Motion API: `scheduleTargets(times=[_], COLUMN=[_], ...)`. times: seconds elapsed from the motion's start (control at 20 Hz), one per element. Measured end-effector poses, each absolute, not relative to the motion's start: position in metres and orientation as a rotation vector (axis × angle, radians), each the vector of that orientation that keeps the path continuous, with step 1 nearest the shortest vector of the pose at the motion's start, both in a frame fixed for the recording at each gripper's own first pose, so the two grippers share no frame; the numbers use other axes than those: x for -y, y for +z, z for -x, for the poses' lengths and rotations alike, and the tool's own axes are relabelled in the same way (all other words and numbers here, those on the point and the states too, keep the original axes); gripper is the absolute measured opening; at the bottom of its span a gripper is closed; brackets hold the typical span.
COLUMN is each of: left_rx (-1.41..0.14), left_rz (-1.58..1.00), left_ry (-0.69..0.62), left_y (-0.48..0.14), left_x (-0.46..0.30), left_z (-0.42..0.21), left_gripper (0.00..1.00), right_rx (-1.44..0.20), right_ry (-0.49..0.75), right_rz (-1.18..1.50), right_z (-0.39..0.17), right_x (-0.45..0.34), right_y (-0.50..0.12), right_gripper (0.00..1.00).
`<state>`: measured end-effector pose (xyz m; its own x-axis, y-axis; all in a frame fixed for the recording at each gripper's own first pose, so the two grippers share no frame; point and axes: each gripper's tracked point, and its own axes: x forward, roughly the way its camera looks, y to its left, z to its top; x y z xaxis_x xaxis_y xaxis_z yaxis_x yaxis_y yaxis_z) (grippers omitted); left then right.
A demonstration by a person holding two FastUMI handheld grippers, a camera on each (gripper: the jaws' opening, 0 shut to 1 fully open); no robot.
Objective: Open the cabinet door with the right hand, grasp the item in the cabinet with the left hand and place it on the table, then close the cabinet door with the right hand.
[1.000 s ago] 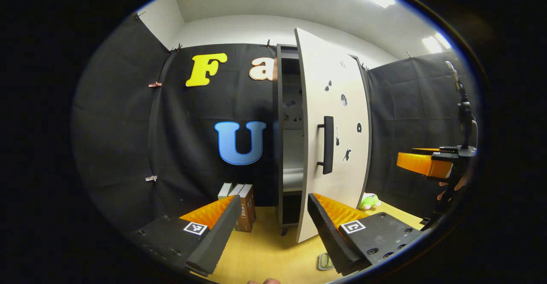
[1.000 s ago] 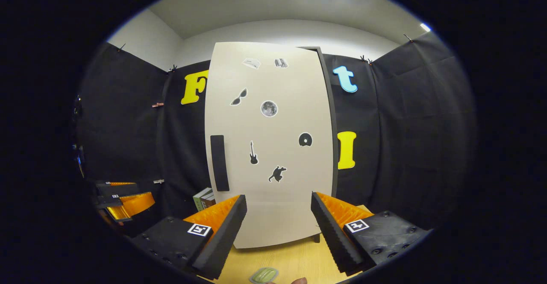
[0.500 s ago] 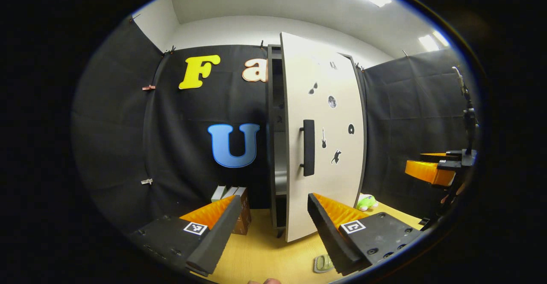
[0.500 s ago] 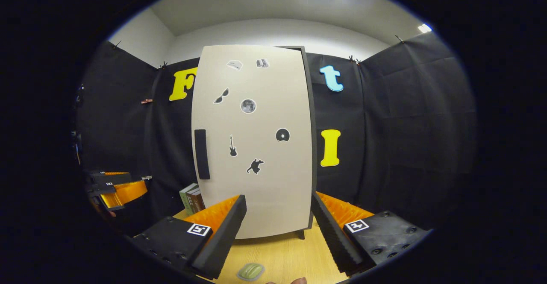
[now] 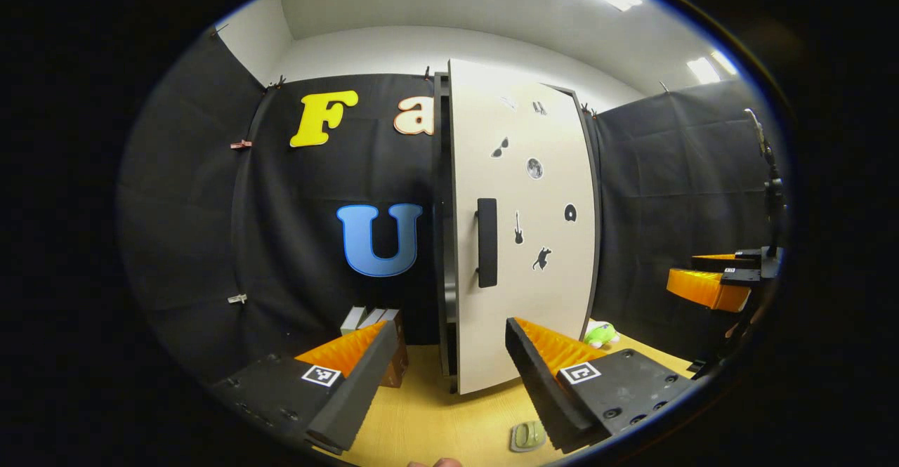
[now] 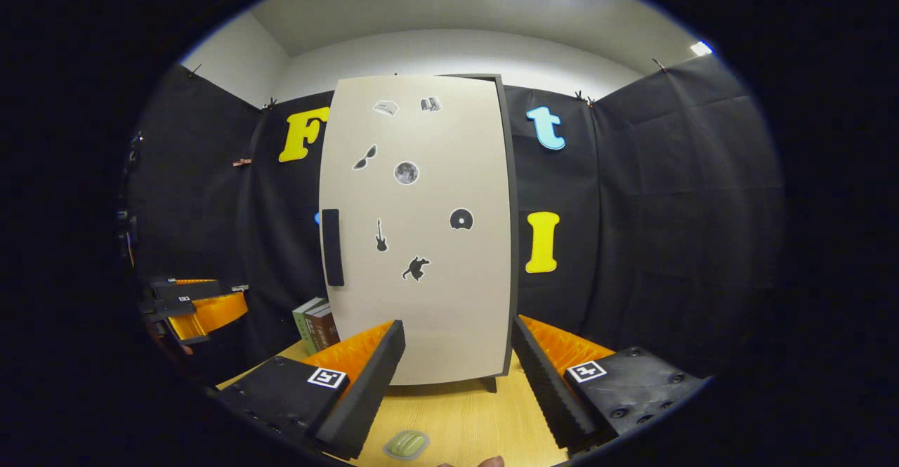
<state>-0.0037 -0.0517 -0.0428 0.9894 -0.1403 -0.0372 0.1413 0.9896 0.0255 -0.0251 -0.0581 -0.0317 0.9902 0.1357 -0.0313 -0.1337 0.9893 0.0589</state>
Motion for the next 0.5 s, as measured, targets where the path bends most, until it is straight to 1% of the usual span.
scheduleTargets(times=[0.5], left_rx=[-0.042], left_rz=[-0.031], left_ry=[-0.14], left_y=[-0.0444], left_x=[0.0524], left_z=[0.0047], left_gripper=[0.97], right_rx=[-0.036], right_ry=[0.16], right_rz=[-0.05], right_z=[0.0231], right_x=[0.0512], right_y=[-0.0318], right_gripper=[0.98])
